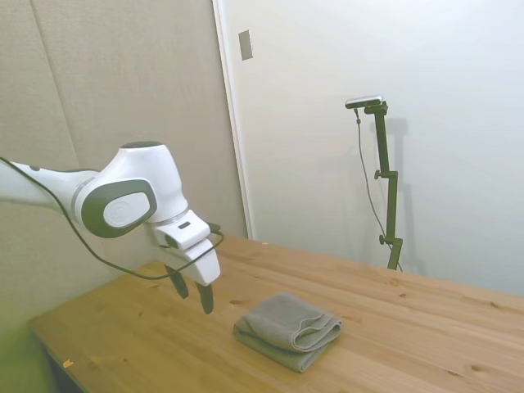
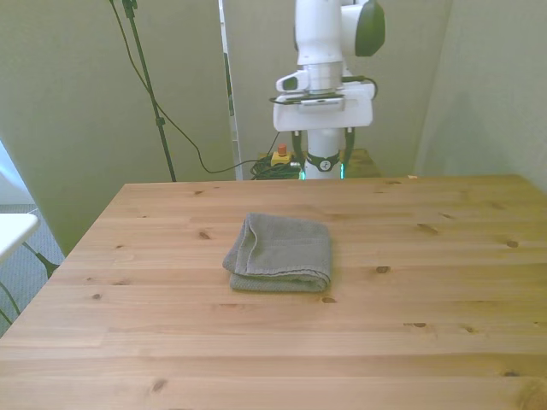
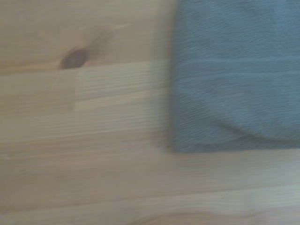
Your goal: Unfold the towel
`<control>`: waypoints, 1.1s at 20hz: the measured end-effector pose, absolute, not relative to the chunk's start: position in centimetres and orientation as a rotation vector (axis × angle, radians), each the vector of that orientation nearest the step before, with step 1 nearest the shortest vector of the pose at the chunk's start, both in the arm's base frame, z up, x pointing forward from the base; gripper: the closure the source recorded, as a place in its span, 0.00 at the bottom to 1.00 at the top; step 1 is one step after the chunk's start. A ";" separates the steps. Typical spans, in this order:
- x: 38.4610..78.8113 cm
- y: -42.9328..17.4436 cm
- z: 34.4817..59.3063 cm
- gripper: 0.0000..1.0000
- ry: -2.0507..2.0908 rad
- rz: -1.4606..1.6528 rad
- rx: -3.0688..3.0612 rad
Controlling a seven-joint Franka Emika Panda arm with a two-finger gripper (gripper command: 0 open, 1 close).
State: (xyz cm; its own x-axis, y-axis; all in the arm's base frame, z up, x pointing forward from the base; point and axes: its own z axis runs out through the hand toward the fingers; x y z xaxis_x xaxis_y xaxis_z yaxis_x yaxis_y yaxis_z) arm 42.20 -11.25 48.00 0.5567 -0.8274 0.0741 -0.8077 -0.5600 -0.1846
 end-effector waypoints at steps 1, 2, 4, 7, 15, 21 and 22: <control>42.2 -13.5 48.2 0.00 1.424 -0.232 -2.631; 42.3 -15.8 48.4 0.00 1.445 -0.232 -2.603; 42.3 -20.1 48.3 0.00 1.466 -0.230 -2.543; 42.3 -25.1 47.3 0.00 1.473 -0.220 -2.467; 43.1 -29.9 41.7 0.00 1.365 -0.136 -2.280; 43.3 -31.3 40.2 0.00 1.357 -0.159 -2.228; 43.2 -31.6 39.8 0.00 1.369 -0.160 -2.224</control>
